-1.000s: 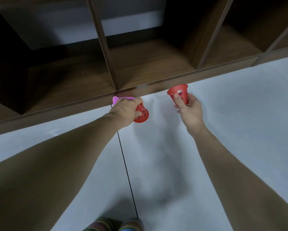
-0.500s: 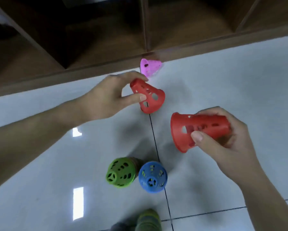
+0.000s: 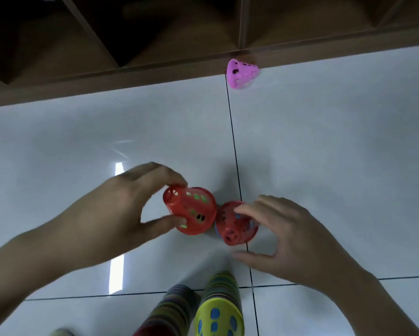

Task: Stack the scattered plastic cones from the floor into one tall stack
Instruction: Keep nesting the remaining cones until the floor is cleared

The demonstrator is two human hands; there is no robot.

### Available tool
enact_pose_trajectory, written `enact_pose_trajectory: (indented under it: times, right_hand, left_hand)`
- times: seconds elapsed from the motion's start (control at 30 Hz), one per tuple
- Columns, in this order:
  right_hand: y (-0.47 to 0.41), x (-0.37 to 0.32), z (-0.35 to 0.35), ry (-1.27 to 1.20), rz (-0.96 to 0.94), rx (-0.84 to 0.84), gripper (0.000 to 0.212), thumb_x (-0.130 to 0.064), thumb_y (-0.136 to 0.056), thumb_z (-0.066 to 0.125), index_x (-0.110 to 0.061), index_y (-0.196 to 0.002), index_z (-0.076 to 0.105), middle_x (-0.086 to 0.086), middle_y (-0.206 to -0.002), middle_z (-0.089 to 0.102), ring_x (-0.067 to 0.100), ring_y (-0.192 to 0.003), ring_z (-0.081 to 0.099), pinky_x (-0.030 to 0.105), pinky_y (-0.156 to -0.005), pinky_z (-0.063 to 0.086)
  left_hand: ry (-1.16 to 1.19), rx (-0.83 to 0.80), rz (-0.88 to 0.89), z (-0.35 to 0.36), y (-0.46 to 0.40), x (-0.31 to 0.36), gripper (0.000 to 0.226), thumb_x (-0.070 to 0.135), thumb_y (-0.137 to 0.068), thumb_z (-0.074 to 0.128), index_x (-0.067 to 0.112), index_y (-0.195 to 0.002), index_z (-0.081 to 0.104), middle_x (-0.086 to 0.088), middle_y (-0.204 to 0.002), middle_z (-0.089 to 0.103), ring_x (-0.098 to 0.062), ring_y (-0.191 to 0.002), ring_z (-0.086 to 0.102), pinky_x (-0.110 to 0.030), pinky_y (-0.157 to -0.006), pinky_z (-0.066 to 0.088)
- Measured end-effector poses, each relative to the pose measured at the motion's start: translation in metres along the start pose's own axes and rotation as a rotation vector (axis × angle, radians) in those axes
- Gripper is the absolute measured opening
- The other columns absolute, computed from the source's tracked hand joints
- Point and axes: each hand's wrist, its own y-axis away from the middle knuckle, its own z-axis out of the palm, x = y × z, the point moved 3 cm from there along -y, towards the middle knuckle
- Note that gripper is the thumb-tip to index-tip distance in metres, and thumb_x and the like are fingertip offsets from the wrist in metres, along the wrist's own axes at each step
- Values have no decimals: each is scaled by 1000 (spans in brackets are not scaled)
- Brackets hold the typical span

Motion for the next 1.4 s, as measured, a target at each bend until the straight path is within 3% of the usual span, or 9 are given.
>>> enact_pose_trajectory:
  times: [0.1,0.23,0.4,0.5,0.6,0.73,1.0,1.23,1.4]
  right_hand:
    - [1,8,-7,-164,53,-10,55,-71,-73,70,-39,-117,58,-22,-95,55,6,-90,57,24,-78,48]
    - [-16,40,-23,-267,140,163,43,-58,-79,66,-28,-109,65,-10,-89,60,14,-87,60,26,-78,47]
    - [-36,88,-25,-458,360,334,25,-46,-86,71,-25,-99,68,-8,-82,63,14,-80,60,20,-75,47]
    - [-43,113,-22,-520,469,402,6,-28,-89,71,-25,-93,69,-10,-83,65,9,-78,61,21,-73,48]
    - [-46,133,-16,-568,543,427,5,-28,-90,70,-24,-93,68,-7,-87,66,8,-79,61,19,-71,46]
    - [-44,156,-7,-520,615,379,14,-34,-89,71,-25,-99,65,-3,-97,65,8,-87,61,12,-74,42]
    - [-42,157,-1,-496,659,328,18,-41,-88,71,-30,-100,64,-5,-97,67,7,-80,61,6,-71,42]
    - [-52,140,-6,-585,624,333,15,-38,-90,69,-28,-101,68,-6,-96,68,8,-81,62,8,-70,45]
    - [-56,120,-6,-642,542,331,9,-34,-91,68,-27,-98,69,-3,-93,68,17,-89,68,23,-81,51]
  left_hand:
    - [-27,-46,21,13,0,-1,46,52,-84,70,36,-124,56,19,-112,62,0,-96,62,-22,-81,51]
    - [35,-240,49,0,-25,-17,52,75,-85,56,40,-123,61,27,-114,62,5,-103,61,-18,-86,51]
    - [82,-22,-4,-12,-139,-59,40,58,-94,56,29,-119,65,19,-116,63,-3,-105,62,-29,-87,56]
    - [-10,19,146,13,-210,-84,35,39,-95,65,22,-126,64,7,-124,62,-12,-114,60,-35,-96,52]
    - [-132,13,215,35,-263,-113,48,35,-91,68,18,-136,58,-3,-136,57,-20,-128,52,-37,-109,42]
    - [-180,-36,42,50,-314,-125,65,39,-91,70,24,-149,44,-7,-148,44,-26,-136,40,-31,-109,35]
    - [-186,-61,-133,63,-334,-123,60,45,-79,81,22,-126,51,-8,-126,53,-26,-107,53,-38,-89,51]
    - [-334,-228,-203,65,-297,-133,49,46,-77,80,20,-115,63,-7,-106,65,-26,-86,59,-32,-70,50]
    - [103,-152,-315,48,-220,-118,33,52,-85,72,25,-103,63,4,-93,65,-17,-81,62,-32,-68,47]
